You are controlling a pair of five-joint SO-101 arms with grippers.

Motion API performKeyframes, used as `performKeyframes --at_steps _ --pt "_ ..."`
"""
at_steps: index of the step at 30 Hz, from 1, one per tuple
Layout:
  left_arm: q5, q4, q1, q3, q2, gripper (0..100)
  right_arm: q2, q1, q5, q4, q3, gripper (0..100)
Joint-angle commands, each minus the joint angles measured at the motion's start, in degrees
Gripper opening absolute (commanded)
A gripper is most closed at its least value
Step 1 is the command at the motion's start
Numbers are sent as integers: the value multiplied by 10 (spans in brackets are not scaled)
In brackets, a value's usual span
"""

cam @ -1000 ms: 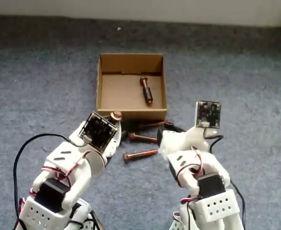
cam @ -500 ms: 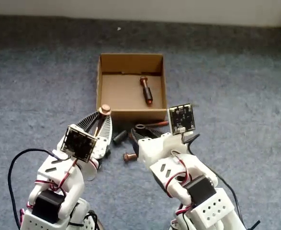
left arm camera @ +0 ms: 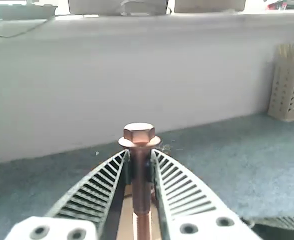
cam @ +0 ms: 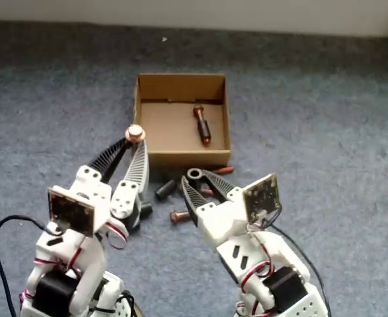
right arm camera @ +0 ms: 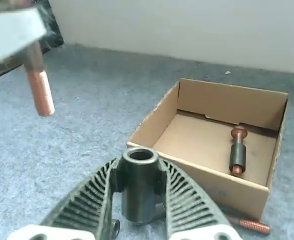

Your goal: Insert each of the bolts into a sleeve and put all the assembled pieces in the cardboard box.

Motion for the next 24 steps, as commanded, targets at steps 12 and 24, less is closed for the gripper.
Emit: performKeyframes --at_steps 12,24 --pt "22 6 147 -101 -11 6 -22 -110 152 -124 43 5" --pt "22 28 157 -98 -12 6 -22 -111 153 -204 64 5"
